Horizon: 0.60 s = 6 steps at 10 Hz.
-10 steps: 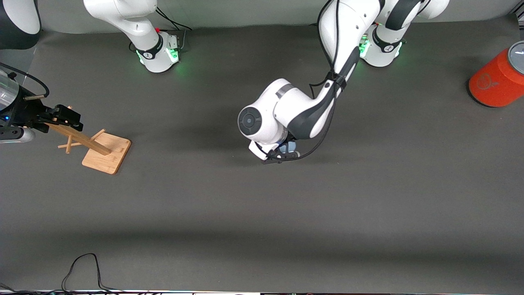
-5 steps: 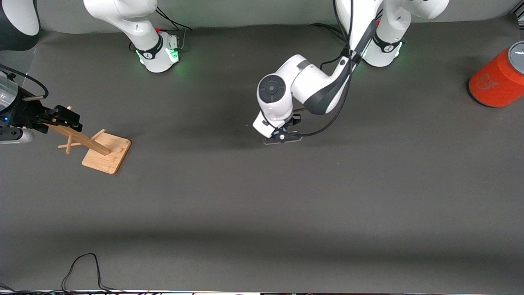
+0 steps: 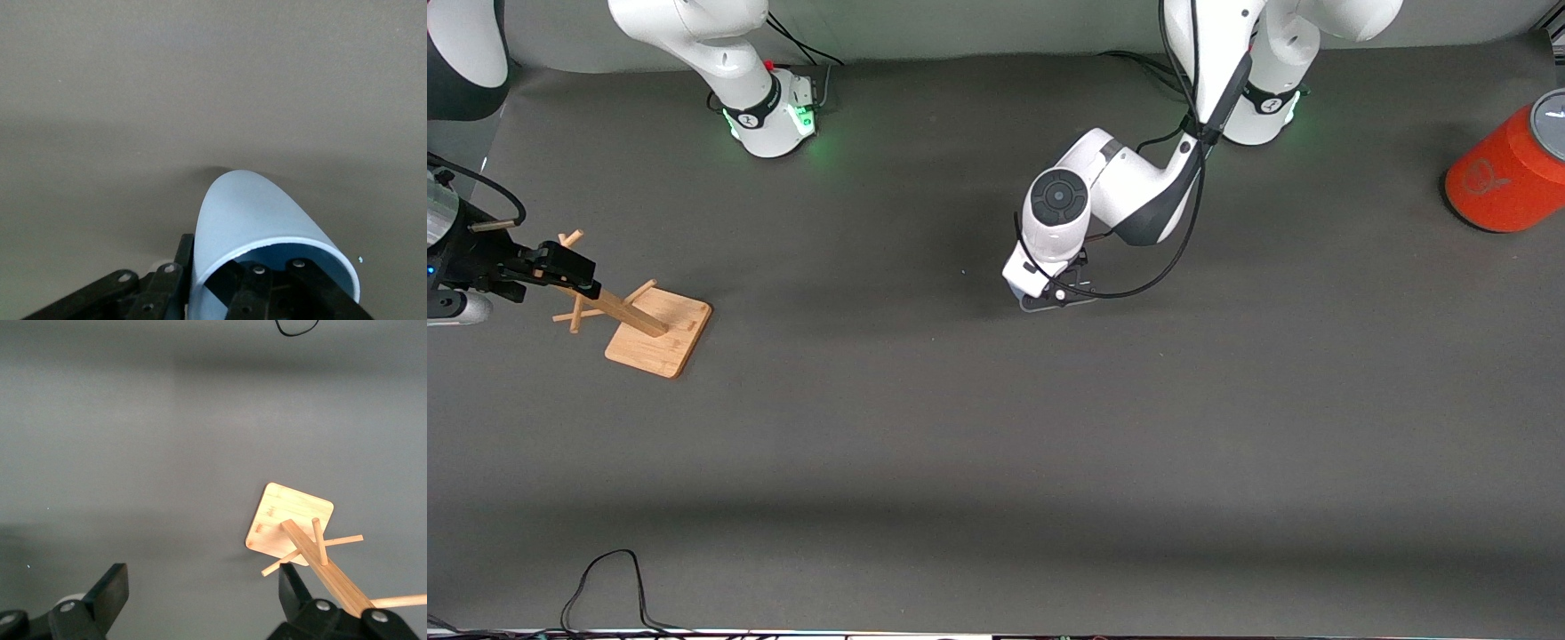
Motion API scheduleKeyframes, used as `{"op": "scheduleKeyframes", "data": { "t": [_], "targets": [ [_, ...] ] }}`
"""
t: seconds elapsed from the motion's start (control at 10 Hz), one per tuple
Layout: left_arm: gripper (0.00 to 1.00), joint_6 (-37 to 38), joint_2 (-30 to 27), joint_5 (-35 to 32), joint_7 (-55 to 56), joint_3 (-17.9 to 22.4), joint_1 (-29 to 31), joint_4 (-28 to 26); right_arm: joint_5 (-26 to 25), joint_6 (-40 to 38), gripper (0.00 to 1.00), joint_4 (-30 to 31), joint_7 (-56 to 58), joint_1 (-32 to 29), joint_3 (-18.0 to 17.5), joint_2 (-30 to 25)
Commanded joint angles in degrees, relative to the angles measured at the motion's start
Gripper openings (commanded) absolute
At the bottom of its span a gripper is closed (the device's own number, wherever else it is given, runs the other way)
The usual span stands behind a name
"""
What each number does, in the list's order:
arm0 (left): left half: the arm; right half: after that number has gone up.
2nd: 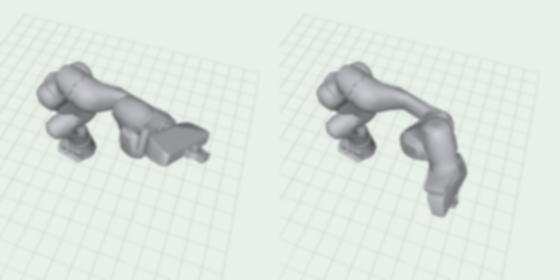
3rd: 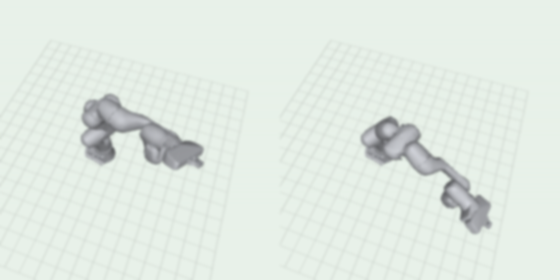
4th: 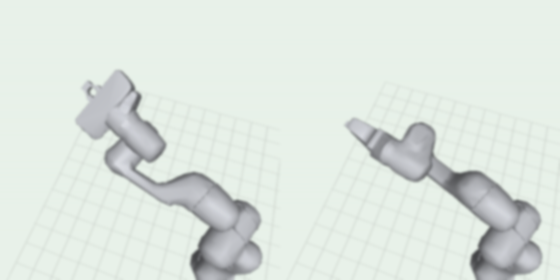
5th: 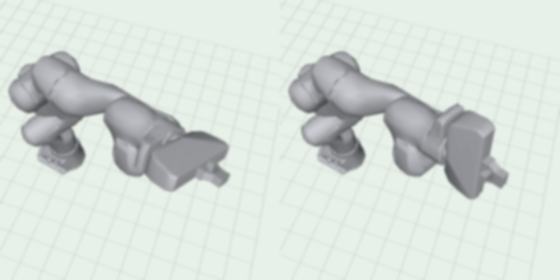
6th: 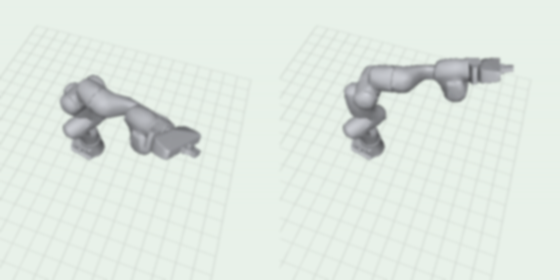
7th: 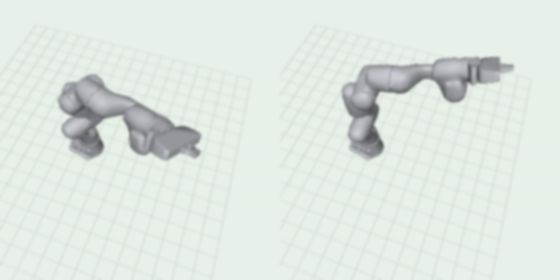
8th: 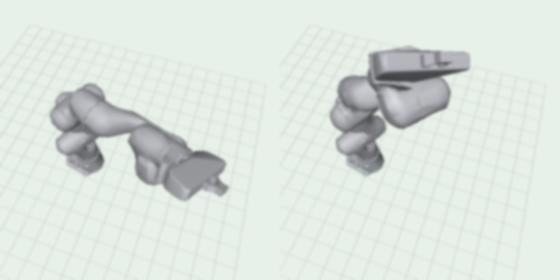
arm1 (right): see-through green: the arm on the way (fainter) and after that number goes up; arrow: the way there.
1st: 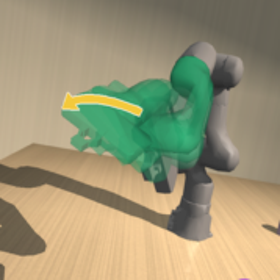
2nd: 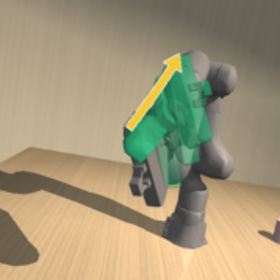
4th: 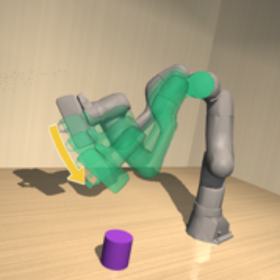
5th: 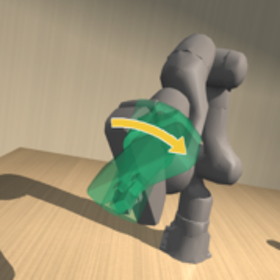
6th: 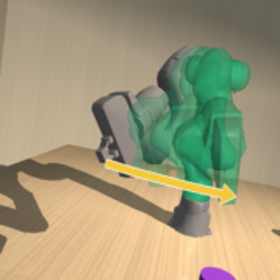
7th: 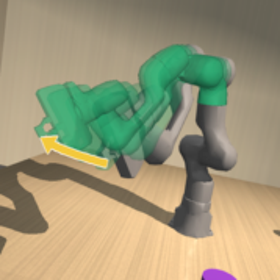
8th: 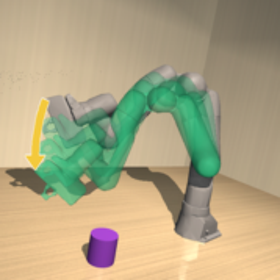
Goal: Rotate and upright cup with both arms
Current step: 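Rotate the blue cup upright with the left gripper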
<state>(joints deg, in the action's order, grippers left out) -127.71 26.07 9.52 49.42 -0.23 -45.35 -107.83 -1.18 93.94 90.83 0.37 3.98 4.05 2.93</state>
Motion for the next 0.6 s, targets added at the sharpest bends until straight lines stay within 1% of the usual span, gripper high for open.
{"op": "scheduleKeyframes", "data": {
  "t": [0.0,0.1,0.3,0.4,0.5],
  "targets": [
    [0.83,-0.87,-1.02,1.20,-0.46,0.14,-0.10,-1.42,0.74,-0.96,1.00,-1.27,0.33,0.68,0.87,0.50],
    [1.00,-0.44,-1.02,1.03,-0.38,0.14,-0.70,-1.41,0.92,-1.13,1.00,-1.09,-0.63,0.59,0.96,0.41],
    [1.00,1.40,-1.28,0.94,-0.46,0.14,-0.45,-1.24,1.01,-1.75,1.00,-0.74,-3.18,0.51,1.05,0.15],
    [1.00,3.68,-1.98,0.68,-0.55,0.32,-0.10,-0.11,1.01,-1.83,1.00,-0.39,-3.27,0.68,1.13,-0.02],
    [1.00,7.61,-2.51,0.24,-0.81,0.58,0.17,2.25,2.14,-1.92,1.00,-0.30,-3.53,0.59,1.40,-0.03]
  ]
}}
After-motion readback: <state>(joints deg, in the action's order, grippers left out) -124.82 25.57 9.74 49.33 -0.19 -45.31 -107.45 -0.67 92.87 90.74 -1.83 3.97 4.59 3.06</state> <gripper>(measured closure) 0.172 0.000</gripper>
